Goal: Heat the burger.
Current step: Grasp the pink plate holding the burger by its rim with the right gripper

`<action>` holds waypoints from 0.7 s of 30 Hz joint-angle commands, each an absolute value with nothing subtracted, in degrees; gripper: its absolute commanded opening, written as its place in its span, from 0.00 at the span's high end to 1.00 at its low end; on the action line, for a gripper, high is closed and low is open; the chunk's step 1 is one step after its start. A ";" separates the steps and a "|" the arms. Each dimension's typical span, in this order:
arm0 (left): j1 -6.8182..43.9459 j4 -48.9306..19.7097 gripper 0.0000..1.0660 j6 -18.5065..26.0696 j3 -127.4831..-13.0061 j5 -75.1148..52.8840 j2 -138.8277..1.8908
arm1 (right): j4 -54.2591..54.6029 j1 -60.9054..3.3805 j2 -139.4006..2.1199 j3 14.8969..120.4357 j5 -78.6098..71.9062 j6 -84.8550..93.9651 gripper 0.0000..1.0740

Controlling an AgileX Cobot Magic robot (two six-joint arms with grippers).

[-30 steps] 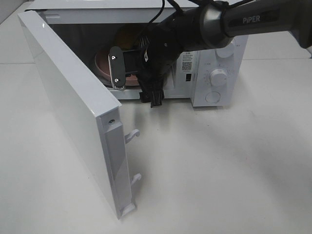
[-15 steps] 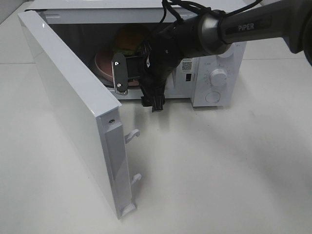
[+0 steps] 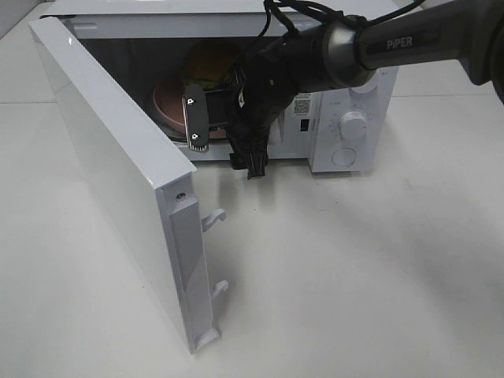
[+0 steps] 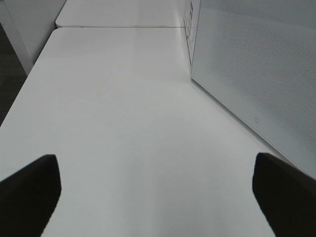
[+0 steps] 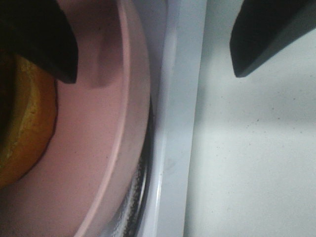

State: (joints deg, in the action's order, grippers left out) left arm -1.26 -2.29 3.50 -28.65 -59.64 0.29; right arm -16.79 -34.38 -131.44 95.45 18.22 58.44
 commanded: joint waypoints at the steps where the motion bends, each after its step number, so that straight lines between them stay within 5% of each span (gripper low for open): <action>1: -1.38 -2.41 0.08 3.50 -28.53 -59.47 1.49 | -17.88 -33.69 -131.32 95.97 18.33 57.81 0.24; 13: -1.38 -2.41 0.08 3.50 -28.53 -59.47 1.49 | -18.28 -33.12 -131.32 95.97 19.25 57.41 0.32; 17: -1.38 -2.41 0.08 3.50 -28.53 -59.47 1.49 | -18.28 -33.12 -131.32 95.97 19.65 57.41 0.47; 19: -1.38 -2.41 0.08 3.50 -28.53 -59.47 1.49 | -18.28 -33.12 -131.32 95.97 19.82 57.41 0.65; 21: -1.38 -2.41 0.08 3.50 -28.53 -59.47 1.49 | -18.28 -33.12 -131.32 95.97 20.11 57.41 0.73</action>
State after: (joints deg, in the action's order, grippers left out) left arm -1.26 -2.29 3.50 -28.65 -59.64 0.29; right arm -18.11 -33.29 -131.44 95.45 19.65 58.04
